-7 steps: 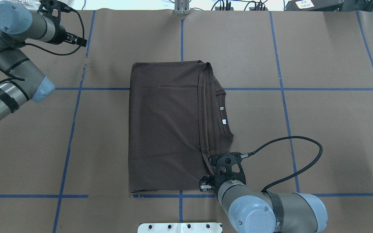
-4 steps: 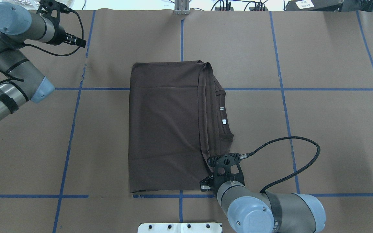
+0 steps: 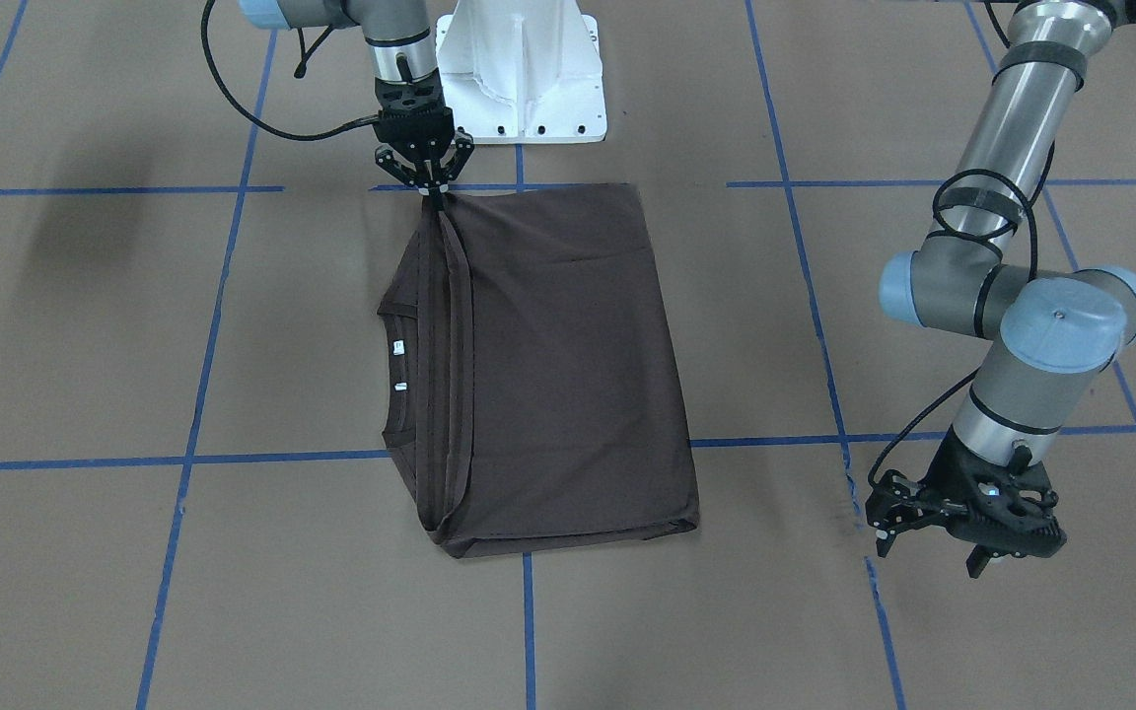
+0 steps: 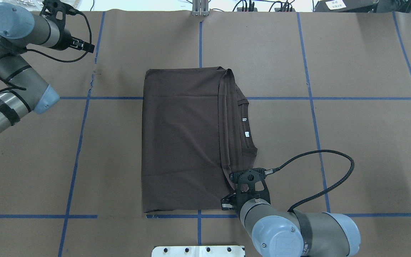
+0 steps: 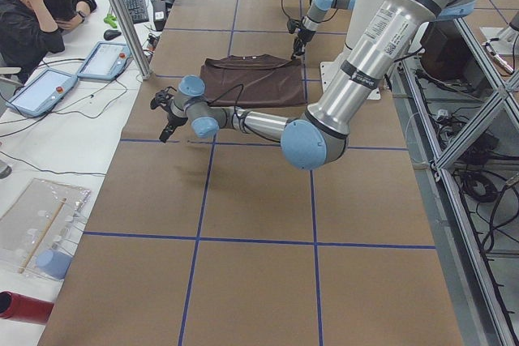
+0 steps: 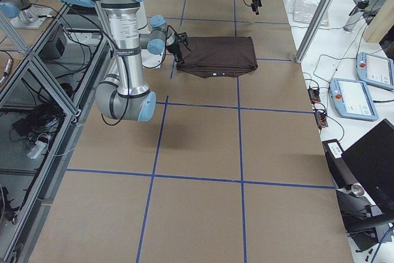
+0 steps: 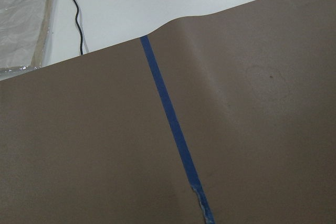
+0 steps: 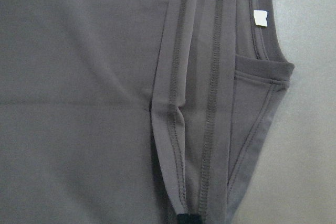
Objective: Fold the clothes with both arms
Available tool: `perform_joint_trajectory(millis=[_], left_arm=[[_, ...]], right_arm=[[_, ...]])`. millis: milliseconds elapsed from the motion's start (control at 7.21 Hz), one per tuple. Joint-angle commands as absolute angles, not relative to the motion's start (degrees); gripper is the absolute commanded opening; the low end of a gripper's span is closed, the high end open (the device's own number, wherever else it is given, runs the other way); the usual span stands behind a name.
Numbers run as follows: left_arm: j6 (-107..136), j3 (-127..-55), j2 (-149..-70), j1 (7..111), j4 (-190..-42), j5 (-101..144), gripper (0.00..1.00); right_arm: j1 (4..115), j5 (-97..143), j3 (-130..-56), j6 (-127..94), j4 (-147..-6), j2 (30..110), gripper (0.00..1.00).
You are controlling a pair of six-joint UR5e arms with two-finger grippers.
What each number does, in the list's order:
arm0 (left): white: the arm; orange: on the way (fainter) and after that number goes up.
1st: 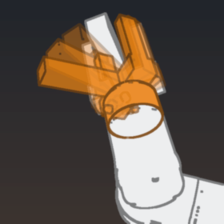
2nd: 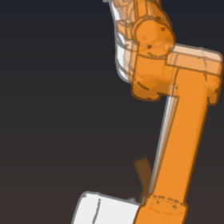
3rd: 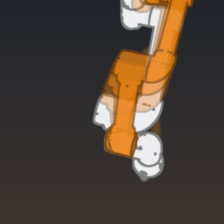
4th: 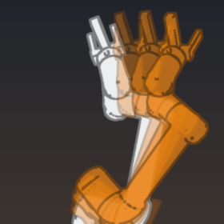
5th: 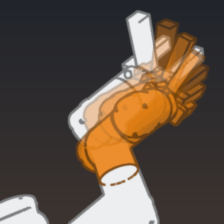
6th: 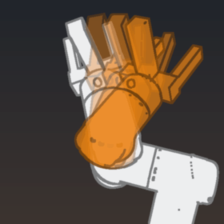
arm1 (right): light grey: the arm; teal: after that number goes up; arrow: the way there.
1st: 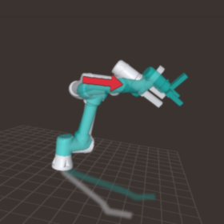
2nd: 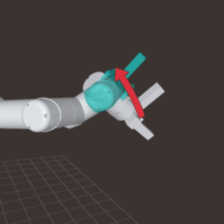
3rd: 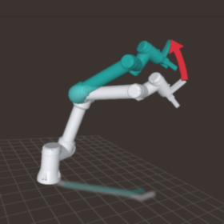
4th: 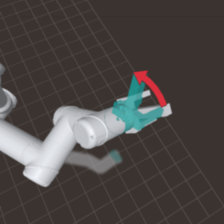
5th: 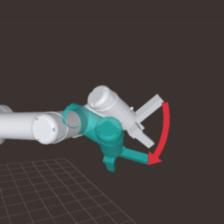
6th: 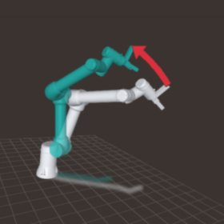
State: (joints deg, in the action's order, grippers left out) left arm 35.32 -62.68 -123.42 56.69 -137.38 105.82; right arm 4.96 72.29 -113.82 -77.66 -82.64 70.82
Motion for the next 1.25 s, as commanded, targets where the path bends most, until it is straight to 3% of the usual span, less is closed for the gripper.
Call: perform_joint_trajectory(millis=[0, 555, 693, 832, 1109], left_arm=[[35.68, -62.67, -123.49, 56.69, -137.46, 105.82, 1.0], [35.6, -62.93, -123.05, 56.69, -137.55, 105.82, 1.0], [35.6, -62.84, -123.05, 56.69, -137.55, 105.82, 1.0], [35.68, -63.02, -123.13, 56.69, -137.55, 105.91, 1.0], [37.51, -66.16, -122.09, 56.08, -137.37, 106.0, 1.0]], right_arm=[[5.19, 72.16, -114.43, -78.31, -82.71, 73.02, 0.0], [2.99, 70.93, -114.96, -82.61, -82.71, 75.85, 0.0], [2.99, 70.93, -114.87, -82.97, -82.71, 75.85, 0.46], [2.99, 69.88, -114.79, -82.97, -82.79, 75.94, 0.99], [3.51, 70.75, -119.58, -82.71, -82.53, 75.85, 1.0]])
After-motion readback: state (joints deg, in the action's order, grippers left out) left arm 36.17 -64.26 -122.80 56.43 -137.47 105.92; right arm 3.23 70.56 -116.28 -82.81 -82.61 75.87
